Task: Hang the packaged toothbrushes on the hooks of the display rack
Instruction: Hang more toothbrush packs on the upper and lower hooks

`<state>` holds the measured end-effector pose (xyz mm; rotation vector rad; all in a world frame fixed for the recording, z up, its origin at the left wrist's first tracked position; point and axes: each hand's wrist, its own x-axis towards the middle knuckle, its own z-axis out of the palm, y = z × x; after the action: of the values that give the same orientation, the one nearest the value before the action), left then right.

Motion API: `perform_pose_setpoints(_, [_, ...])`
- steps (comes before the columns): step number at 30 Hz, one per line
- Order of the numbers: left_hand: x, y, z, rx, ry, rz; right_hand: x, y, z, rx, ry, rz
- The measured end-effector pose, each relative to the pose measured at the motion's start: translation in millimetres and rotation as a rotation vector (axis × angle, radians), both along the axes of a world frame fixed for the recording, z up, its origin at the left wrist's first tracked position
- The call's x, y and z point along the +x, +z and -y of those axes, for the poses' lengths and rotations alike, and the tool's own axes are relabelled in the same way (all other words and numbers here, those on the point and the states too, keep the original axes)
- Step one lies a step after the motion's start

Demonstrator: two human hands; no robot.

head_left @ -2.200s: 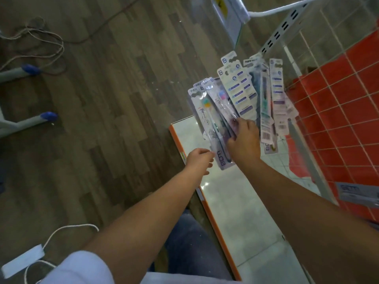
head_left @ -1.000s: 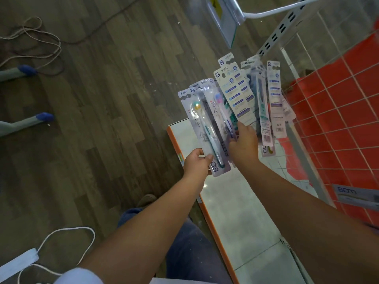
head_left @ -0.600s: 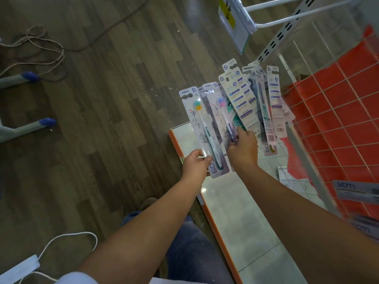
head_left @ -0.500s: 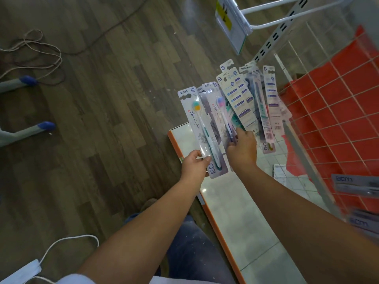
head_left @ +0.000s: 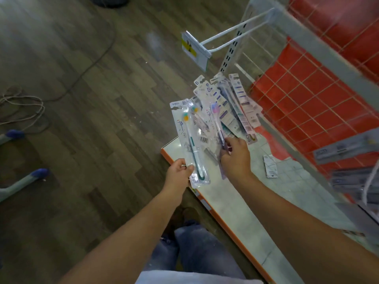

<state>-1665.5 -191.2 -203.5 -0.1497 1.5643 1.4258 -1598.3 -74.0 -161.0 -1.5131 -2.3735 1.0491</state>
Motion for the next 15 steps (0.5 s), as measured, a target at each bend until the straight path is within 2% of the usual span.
perform_pose_setpoints(3, [4.6,13.4,9.4,0.048,-0.039,0.016,6.4,14.7,22.1,-0.042,-0.076,-0.044])
perform_pose_setpoints(8, [11.6,36.6,23.8,0.113,-0.146,-0.063,16.4,36.2,46.3,-0.094,-0.176,-0.087])
perform_pose_setpoints(15, [4.5,79.4,29.0,0.238,-0.338,-0.168,22.7,65.9,58.8,-0.190,-0.332,-0.261])
